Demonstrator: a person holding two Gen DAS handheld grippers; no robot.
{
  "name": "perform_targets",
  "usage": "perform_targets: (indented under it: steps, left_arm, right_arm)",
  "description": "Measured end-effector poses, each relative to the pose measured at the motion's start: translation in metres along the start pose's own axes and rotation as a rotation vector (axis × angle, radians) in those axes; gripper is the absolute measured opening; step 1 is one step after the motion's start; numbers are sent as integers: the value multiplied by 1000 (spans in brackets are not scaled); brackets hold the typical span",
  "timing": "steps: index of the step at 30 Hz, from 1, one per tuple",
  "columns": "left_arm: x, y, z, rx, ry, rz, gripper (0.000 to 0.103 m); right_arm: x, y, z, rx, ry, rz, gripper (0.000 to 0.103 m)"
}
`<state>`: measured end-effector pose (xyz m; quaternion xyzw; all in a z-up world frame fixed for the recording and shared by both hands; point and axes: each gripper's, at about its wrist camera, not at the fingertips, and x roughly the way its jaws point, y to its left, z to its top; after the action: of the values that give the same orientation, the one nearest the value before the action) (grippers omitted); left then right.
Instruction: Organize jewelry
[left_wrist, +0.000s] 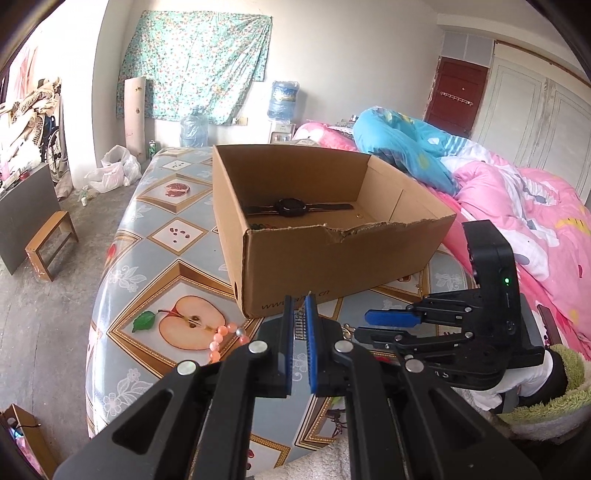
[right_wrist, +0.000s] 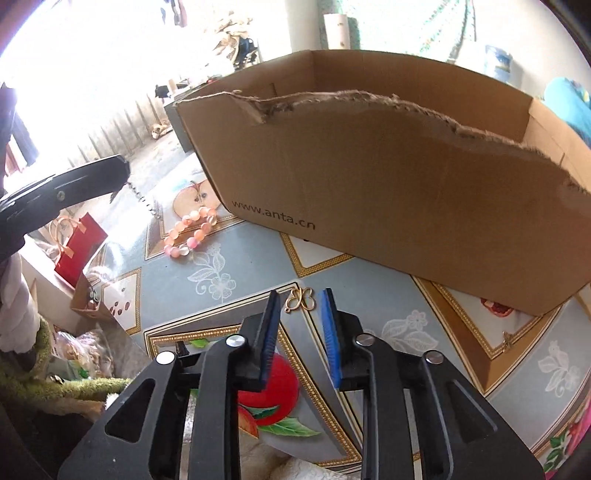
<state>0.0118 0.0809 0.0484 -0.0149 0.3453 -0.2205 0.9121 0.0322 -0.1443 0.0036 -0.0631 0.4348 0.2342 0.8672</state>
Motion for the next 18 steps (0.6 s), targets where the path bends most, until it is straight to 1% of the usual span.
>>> perform_targets:
  steps: [2, 3, 4, 5, 6, 8, 9, 10, 15, 18]
  left_arm:
    - [4, 3, 1, -5, 10, -1, 6]
    - [7, 4, 2, -7, 15, -2, 6]
    - [9, 5, 2, -8, 21, -1, 6]
    - [11, 6, 2, -10, 25, -2, 6]
    - [13, 7, 2, -12, 30, -5, 6]
    - [17, 8, 3, -16, 38, -7, 6]
    - [19, 9, 3, -18, 43, -9, 6]
    - [20, 9, 3, -20, 46, -11, 6]
    - [24, 10, 5, -26, 54, -11, 6]
    - [24, 11, 6, -28, 54, -4, 6]
  right_arm:
    - [8, 13, 2, -81, 3, -13, 29]
    - [12, 20, 8, -116, 5, -20, 29]
    - [13, 20, 8, -145, 11, -21, 29]
    - [19, 21, 11, -164, 26, -15, 29]
    - [33, 26, 12, -178, 46, -5, 29]
    - [38, 25, 12, -202, 57, 14, 28]
    - [41, 26, 14, -208, 67, 24, 24]
    - [36, 21, 15, -213, 76, 23, 15]
    - [36, 16, 17, -198, 100, 52, 15]
    - [34, 8, 17, -138, 105, 86, 15]
